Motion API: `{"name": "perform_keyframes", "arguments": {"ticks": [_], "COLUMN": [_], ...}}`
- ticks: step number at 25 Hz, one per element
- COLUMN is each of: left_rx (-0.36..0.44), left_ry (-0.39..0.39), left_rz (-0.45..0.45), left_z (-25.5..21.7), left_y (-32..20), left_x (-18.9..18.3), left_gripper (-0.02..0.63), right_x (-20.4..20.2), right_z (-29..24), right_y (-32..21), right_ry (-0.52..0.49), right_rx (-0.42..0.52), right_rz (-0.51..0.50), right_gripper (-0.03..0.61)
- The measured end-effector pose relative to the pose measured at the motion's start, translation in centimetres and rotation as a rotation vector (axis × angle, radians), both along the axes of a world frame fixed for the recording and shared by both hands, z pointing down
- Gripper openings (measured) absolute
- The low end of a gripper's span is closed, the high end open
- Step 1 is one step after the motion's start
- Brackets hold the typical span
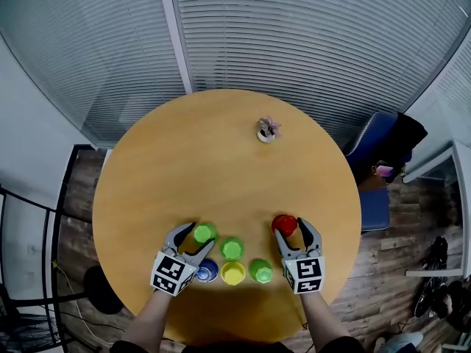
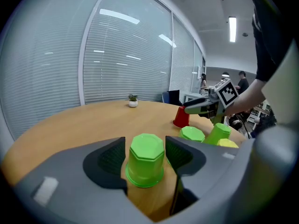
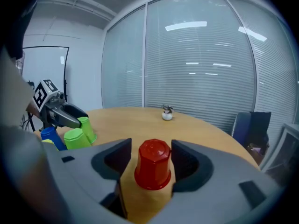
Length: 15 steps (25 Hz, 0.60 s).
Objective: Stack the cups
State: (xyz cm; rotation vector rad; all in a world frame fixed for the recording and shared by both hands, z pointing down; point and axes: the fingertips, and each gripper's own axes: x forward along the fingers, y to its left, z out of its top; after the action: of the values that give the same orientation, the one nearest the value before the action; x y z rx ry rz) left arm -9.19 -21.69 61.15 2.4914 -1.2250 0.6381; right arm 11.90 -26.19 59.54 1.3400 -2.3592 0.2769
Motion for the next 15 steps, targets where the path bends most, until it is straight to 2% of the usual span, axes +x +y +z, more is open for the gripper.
{"name": "perform_keyframes", "arguments": {"ticks": [5, 12, 15], "left_rx": [-0.015, -0.027, -0.028], "left_ry": [-0.016, -0.054, -0.063], "left_rz": [0.005, 0.009, 0.014], "left_z": [0.8, 0.8, 0.9], "left_y": [0.2, -0.2, -0.1], "left_x": [0.2, 0.6, 0.7], "left_gripper": [0.256, 0.252, 0.249], "right_x": [0.1, 0.4, 0.4], "right_z": [0.6, 1.6, 1.6], "right_y": [0.0, -0.4, -0.4], "right_ry": [0.012, 0.022, 0.036], "right_rx": [0.013, -0.033, -0.020], "right_rz": [0.009, 0.002, -0.003], "right_gripper": [0.239, 0.244, 0.240]}}
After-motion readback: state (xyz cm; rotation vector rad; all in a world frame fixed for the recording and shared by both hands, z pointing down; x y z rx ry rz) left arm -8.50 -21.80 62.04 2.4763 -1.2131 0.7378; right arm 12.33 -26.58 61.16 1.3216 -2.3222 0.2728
